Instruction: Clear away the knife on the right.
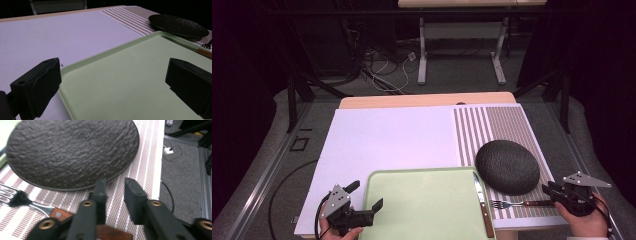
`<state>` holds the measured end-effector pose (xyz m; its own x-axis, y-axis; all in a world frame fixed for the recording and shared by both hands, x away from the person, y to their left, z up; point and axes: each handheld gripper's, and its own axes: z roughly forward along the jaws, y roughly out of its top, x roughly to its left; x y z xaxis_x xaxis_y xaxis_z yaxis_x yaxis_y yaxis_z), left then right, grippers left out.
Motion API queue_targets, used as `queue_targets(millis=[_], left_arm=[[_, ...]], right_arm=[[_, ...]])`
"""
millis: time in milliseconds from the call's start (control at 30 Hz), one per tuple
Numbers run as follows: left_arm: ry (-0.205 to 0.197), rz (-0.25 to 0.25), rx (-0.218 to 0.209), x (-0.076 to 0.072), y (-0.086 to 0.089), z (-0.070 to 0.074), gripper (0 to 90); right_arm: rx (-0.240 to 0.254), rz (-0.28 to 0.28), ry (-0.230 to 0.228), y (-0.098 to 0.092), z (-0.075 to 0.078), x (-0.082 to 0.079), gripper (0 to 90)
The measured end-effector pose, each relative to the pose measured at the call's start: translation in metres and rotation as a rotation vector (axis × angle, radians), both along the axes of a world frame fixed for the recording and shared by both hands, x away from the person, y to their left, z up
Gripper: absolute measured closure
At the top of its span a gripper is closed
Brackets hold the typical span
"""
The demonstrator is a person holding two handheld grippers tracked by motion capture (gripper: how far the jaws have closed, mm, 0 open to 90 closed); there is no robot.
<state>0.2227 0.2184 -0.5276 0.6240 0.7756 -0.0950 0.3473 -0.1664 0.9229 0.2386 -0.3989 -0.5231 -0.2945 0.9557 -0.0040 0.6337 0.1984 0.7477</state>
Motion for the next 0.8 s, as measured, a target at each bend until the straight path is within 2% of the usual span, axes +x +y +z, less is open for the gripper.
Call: queue_targets(millis=[100,133,200,467,500,633,800], left_arm=[[-0.002,0.0,0.005,0.0,0.0,0.0,0.6],[0.0,0.0,0.002,0.0,0.0,0.0,0.7],[-0.001,0.0,0.003,0.0,0.0,0.0,0.6],[-0.002,0.001,0.006,0.0,0.0,0.0,0.6],[-0.002,0.001,0.007,0.0,0.0,0.0,0.6],[-0.002,0.002,0.009,-0.001,0.001,0.0,0.7],[-0.002,0.006,0.005,-0.001,0.001,0.0,0.7]], right_arm=[[-0.004,-0.01,0.033,-0.002,-0.003,-0.001,82.0],[-0.006,-0.008,0.063,-0.003,-0.003,-0.002,84.6],[-0.002,-0.007,0.053,-0.004,-0.008,-0.002,89.6],[-0.016,-0.022,0.098,-0.006,-0.014,-0.003,90.0],[-0.035,-0.007,0.094,-0.007,-0.013,-0.003,90.0],[-0.007,-0.01,0.103,-0.006,-0.014,-0.004,90.0],[-0.009,-0.007,0.119,-0.006,-0.018,-0.008,90.0]])
